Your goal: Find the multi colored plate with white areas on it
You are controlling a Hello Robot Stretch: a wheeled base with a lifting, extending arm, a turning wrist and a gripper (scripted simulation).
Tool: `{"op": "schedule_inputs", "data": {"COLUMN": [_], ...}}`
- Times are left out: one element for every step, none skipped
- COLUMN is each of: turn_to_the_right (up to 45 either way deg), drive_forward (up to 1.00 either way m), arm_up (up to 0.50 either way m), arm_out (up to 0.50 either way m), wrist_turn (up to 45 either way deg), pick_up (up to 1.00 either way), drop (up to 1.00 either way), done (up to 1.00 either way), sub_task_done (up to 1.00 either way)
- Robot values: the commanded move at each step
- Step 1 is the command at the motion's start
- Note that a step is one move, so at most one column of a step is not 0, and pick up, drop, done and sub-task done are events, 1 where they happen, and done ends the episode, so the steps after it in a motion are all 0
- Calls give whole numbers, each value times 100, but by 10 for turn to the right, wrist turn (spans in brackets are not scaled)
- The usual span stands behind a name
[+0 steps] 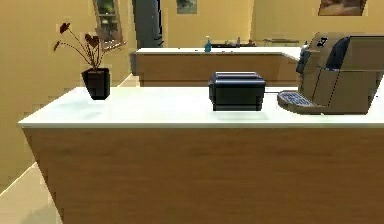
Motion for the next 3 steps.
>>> {"op": "schedule_inputs", "data": {"turn_to_the_right": [-330,0,-450], "drive_forward": [0,60,0], "arm_up": [0,0,0], "arm_out": [0,0,0], "wrist_turn": [0,0,0], "pick_up": [0,0,0], "drop": [0,0,0], "done": [0,0,0], "sub_task_done": [0,0,0]}}
